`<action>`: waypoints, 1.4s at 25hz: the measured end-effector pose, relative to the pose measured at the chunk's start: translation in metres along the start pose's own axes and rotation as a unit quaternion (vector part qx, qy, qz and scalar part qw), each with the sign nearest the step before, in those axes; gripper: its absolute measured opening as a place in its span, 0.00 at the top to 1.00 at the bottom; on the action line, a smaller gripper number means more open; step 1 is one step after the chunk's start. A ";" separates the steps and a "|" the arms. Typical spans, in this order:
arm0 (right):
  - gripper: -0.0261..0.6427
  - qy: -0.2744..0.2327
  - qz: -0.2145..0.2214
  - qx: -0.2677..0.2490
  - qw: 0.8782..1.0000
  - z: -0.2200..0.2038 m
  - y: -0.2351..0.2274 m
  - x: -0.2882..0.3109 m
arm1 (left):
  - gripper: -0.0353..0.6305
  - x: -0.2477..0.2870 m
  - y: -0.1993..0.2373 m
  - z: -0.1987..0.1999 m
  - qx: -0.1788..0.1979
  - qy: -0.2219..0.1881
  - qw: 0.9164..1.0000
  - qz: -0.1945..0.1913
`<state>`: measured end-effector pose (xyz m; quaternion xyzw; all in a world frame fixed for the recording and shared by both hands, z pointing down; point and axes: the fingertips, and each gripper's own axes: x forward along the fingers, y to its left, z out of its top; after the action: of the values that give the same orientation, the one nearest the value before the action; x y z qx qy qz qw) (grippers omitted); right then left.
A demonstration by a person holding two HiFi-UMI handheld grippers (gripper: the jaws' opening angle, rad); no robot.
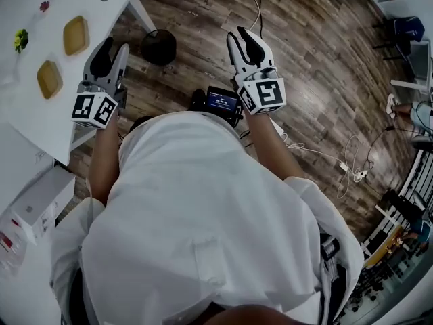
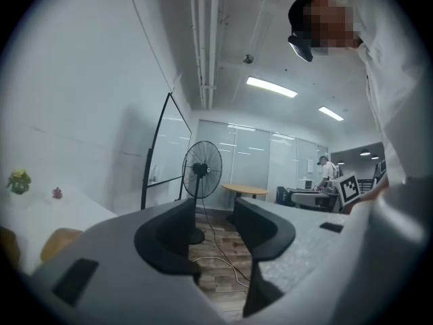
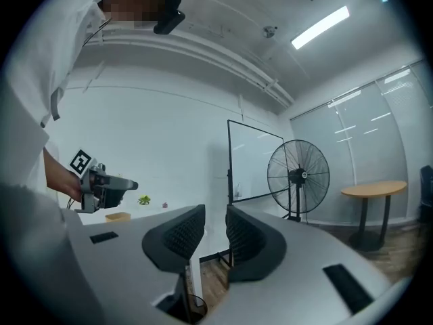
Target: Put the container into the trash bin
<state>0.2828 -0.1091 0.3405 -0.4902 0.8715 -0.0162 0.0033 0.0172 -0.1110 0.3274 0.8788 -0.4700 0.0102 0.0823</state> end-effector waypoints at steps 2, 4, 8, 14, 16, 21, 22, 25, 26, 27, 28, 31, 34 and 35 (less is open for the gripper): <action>0.79 0.002 0.020 0.002 1.000 -0.004 -0.014 0.019 | 0.68 0.009 0.007 0.003 -0.004 0.000 1.000 0.018; 0.79 0.004 0.040 0.004 0.999 -0.008 -0.024 0.041 | 0.68 0.012 0.017 0.006 -0.002 -0.002 0.999 0.040; 0.79 -0.003 0.075 0.005 0.997 -0.008 -0.031 0.083 | 0.68 0.008 0.042 0.012 0.010 -0.008 0.996 0.089; 0.79 0.005 0.128 0.009 0.992 -0.016 -0.022 0.145 | 0.68 -0.018 0.093 0.014 0.002 -0.022 0.985 0.173; 0.79 0.011 0.144 0.006 0.989 -0.020 -0.014 0.166 | 0.68 -0.029 0.115 0.011 -0.005 -0.025 0.980 0.196; 0.79 0.016 0.168 -0.003 0.986 -0.024 0.010 0.222 | 0.68 -0.048 0.177 0.004 -0.022 -0.026 0.972 0.234; 0.79 0.017 0.169 -0.005 0.985 -0.025 0.014 0.233 | 0.68 -0.050 0.190 0.003 -0.023 -0.023 0.971 0.239; 0.79 0.019 0.169 -0.006 0.985 -0.024 0.029 0.271 | 0.68 -0.056 0.236 -0.002 -0.033 -0.005 0.969 0.246; 0.79 0.018 0.170 -0.007 0.985 -0.022 0.036 0.283 | 0.68 -0.058 0.252 -0.005 -0.041 0.004 0.968 0.248; 0.79 0.017 0.172 -0.009 0.985 -0.020 0.042 0.295 | 0.68 -0.059 0.268 -0.008 -0.050 0.014 0.967 0.250; 0.79 0.016 0.175 -0.012 0.984 -0.018 0.048 0.306 | 0.68 -0.060 0.283 -0.012 -0.060 0.025 0.966 0.251; 0.79 0.019 0.181 -0.017 0.983 -0.016 0.062 0.339 | 0.68 -0.063 0.325 -0.026 -0.085 0.061 0.961 0.256; 0.79 0.028 0.179 -0.017 0.983 -0.021 0.071 0.369 | 0.68 -0.065 0.361 -0.049 -0.112 0.116 0.953 0.257; 0.79 0.032 0.179 -0.018 0.983 -0.024 0.074 0.377 | 0.68 -0.065 0.369 -0.058 -0.124 0.136 0.950 0.253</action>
<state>0.0231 -0.3924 0.3659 -0.3255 0.9449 -0.0153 -0.0303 -0.3218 -0.2494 0.4280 0.7041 -0.6589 0.0920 0.2482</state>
